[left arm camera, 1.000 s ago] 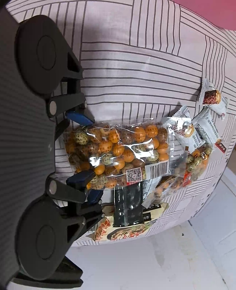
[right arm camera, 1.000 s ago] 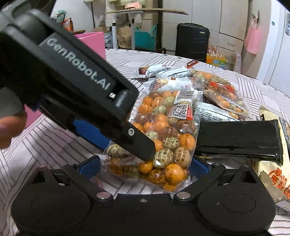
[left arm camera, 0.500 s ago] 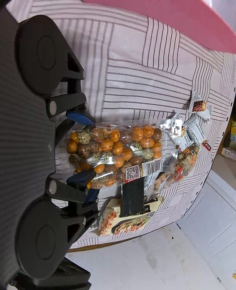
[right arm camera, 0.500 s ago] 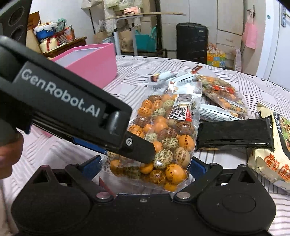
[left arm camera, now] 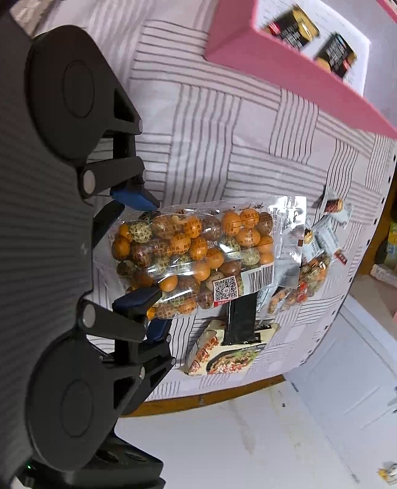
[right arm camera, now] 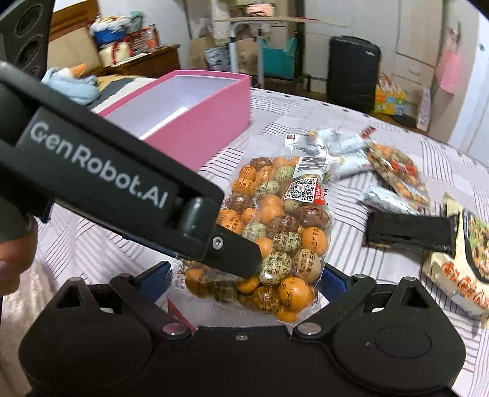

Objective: Organize snacks
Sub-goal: 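Lift the nut bag with the left tool and carry it over the pink box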

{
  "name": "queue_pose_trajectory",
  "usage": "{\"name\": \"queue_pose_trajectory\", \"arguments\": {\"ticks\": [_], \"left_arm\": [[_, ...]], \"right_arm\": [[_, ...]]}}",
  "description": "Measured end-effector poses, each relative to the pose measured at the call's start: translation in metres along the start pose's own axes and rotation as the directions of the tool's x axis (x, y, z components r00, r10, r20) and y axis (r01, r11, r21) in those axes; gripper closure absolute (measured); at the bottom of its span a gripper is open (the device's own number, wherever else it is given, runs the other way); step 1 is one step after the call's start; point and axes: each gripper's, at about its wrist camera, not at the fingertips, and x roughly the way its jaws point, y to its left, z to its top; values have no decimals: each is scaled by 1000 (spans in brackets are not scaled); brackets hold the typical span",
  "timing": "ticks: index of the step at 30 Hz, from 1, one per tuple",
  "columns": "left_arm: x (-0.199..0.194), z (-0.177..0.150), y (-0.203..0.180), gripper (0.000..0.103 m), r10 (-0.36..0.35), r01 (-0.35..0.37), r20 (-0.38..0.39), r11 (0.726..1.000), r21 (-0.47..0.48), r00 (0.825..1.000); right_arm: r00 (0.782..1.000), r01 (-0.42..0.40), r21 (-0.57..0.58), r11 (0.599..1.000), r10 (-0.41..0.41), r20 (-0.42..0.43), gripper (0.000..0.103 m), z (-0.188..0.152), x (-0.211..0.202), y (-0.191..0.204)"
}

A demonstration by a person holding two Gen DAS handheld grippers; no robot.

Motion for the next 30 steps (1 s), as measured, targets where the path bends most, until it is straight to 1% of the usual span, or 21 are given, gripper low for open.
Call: {"name": "queue_pose_trajectory", "arguments": {"ticks": [10, 17, 23, 27, 30], "left_arm": [[-66, -20, 15, 49, -19, 22, 88, 999, -30, 996], [-109, -26, 13, 48, 1, 2, 164, 1000, -22, 986], [-138, -16, 14, 48, 44, -43, 238, 999, -7, 970], [-150, 0, 30, 48, 47, -27, 277, 997, -77, 960], [-157, 11, 39, 48, 90, -65, 309, 994, -91, 947]], "right_arm": [[999, -33, -144, 989, 35, 12, 3, 25, -35, 41], [997, -49, -208, 977, 59, 42, 3, 45, -52, 61], [994, -35, -274, 961, 63, 91, 3, 71, -51, 79], [990, -28, -331, 943, 72, 120, 3, 88, -45, 92], [987, -42, -374, 926, 96, 125, 3, 104, -32, 100]]}}
